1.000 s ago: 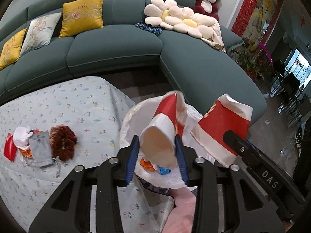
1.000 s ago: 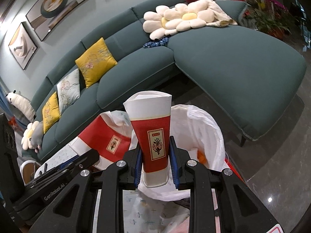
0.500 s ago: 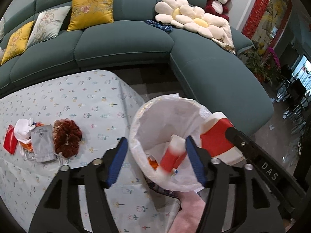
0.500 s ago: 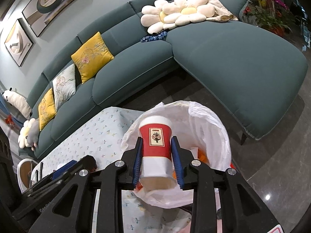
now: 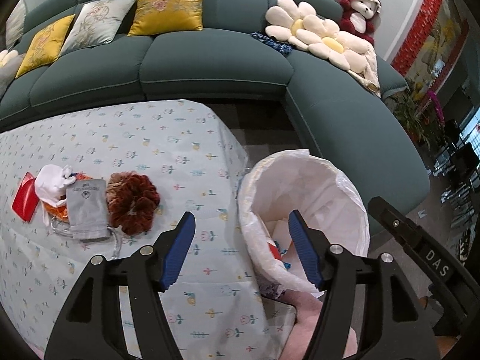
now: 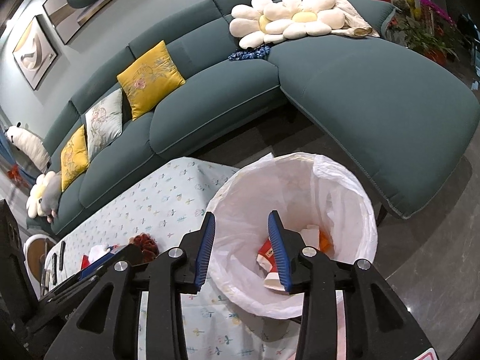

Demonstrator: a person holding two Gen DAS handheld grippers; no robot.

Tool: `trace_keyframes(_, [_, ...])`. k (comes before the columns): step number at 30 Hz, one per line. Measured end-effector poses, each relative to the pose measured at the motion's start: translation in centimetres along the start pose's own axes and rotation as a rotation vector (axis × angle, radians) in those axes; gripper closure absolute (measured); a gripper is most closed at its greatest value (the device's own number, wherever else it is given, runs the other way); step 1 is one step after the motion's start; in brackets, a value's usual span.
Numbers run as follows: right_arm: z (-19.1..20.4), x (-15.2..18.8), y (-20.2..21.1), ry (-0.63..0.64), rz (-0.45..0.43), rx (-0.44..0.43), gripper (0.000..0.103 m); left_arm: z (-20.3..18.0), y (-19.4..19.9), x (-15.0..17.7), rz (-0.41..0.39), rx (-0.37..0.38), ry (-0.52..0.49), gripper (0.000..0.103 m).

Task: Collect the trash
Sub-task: 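Move both open tools back over the remaining items on the table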

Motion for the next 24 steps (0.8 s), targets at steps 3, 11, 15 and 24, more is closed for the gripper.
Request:
trace_keyframes(3, [1.3,0.6,-0.3,0.020,0.012,-0.006,0.065,1.4,0.1,0.1,0.000,-0.009,0.023,0.042])
trace_keyframes(11, [5.3,2.3,-1.5,0.080,0.051,-0.032,0.063,6.1,0.5,1.0,0.007,-0.045,0.095,0.042])
trace_keyframes(15, [7.3,3.2,-2.1,0.102,0.070,-0.047,0.062,8.8,1.0,1.4,0.007,-0.064,0.136,0.042])
trace_keyframes(24, [12.4,6.0,-3.4,0.173,0.122,-0.079,0.062,15.0,1.9,2.8,0.011,-0.100,0.231,0.041])
Point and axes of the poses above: each gripper's, at about its wrist camera, not at the fingertips, and y roughly against the way its jaws point, z to its left, x to its underside, the point moved 6 cm from there along -y, roughly the way its jaws point, and after that the axes turned 4 degrees about -x, right-handed, at the moved point
